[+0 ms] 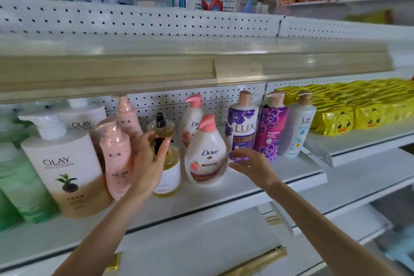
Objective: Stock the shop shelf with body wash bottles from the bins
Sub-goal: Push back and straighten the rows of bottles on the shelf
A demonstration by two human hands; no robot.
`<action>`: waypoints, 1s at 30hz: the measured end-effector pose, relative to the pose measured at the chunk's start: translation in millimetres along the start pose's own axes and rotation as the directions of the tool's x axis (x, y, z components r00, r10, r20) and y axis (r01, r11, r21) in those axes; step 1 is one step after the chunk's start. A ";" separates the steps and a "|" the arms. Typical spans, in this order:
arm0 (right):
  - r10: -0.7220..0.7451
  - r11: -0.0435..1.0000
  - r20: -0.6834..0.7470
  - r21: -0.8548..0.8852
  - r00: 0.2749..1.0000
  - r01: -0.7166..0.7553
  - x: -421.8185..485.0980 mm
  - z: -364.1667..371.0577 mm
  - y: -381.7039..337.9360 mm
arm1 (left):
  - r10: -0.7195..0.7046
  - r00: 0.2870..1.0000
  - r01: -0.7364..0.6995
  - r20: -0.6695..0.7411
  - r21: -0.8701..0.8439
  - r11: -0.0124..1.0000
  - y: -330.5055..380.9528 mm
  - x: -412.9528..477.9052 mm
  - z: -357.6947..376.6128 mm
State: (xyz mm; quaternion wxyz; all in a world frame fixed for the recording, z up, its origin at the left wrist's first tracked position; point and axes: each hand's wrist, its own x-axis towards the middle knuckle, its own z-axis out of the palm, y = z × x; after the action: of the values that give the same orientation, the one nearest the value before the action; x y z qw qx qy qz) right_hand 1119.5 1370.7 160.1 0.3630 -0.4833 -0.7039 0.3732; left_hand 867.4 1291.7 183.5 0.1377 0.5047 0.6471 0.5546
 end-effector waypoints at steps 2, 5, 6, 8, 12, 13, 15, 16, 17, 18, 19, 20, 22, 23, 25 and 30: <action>-0.061 0.996 -0.048 -0.060 0.997 0.058 -1.0 -26.9 -15.1 | 0.084 0.996 -0.085 0.007 0.079 0.993 6.2 -1.5 -1.9; -0.183 0.982 -0.130 -0.076 0.974 0.174 7.2 -65.4 -47.2 | 0.141 0.987 -0.147 0.077 0.079 0.986 25.0 -2.5 -1.7; -0.217 0.976 -0.156 -0.058 0.964 0.210 11.8 -75.8 -58.0 | 0.152 0.984 -0.159 0.089 0.075 0.984 29.5 -2.2 0.5; -0.275 0.961 -0.161 -0.069 0.948 0.267 21.6 -90.6 -75.0 | 0.172 0.980 -0.179 0.098 0.070 0.981 36.8 -2.4 7.6; -0.325 0.933 -0.053 -0.181 0.944 0.311 45.1 -104.4 -98.1 | 0.110 0.992 -0.115 0.056 0.081 0.990 42.5 -4.1 25.1; -0.310 0.927 -0.004 -0.225 0.951 0.301 54.3 -105.9 -101.2 | 0.101 0.993 -0.106 0.060 0.102 0.989 46.6 -4.5 29.2; -0.206 0.913 0.133 -0.330 0.969 0.239 74.3 -108.1 -105.1 | 0.073 0.994 -0.082 0.082 0.117 0.990 56.6 -5.2 37.6; -0.146 0.898 0.191 -0.386 0.971 0.210 84.2 -108.0 -105.5 | 0.057 0.995 -0.066 0.082 0.110 0.992 60.9 -4.9 41.2; -0.107 0.882 0.242 -0.426 0.964 0.204 90.9 -107.7 -107.0 | 0.046 0.996 -0.053 0.073 0.095 0.994 64.7 -4.7 43.6; -0.085 0.871 0.279 -0.445 0.957 0.208 96.9 -107.1 -107.4 | 0.031 0.997 -0.035 0.065 0.071 0.997 66.7 -4.5 45.5; -0.074 0.866 0.308 -0.451 0.948 0.214 101.6 -107.1 -107.4 | 0.011 0.998 -0.013 0.062 0.041 0.999 68.8 -4.3 47.1; -0.077 0.860 0.342 -0.453 0.937 0.236 104.4 -106.8 -107.6 | -0.028 0.997 0.027 0.077 0.021 0.999 71.2 -4.6 48.9; -0.084 0.843 0.406 -0.458 0.910 0.282 106.4 -106.6 -109.6 | -0.123 0.981 0.119 0.149 0.034 0.992 74.3 -4.6 54.2; -0.097 0.829 0.433 -0.464 0.896 0.314 107.0 -105.8 -110.6 | -0.162 0.968 0.155 0.193 0.050 0.987 74.7 -4.1 58.7; -0.114 0.793 0.482 -0.483 0.869 0.372 109.6 -103.2 -110.6 | -0.194 0.955 0.183 0.224 0.068 0.981 74.1 -2.2 68.0; -0.183 0.744 0.508 -0.488 0.842 0.456 115.5 -99.4 -102.6 | -0.237 0.958 0.224 0.160 0.095 0.970 68.2 1.5 83.1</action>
State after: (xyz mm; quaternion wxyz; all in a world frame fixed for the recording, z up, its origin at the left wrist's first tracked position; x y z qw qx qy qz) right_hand 1133.0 1471.8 312.8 0.0902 -0.3462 -0.9197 0.1616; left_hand 962.2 1332.4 213.6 0.2369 0.4763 0.7080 0.4645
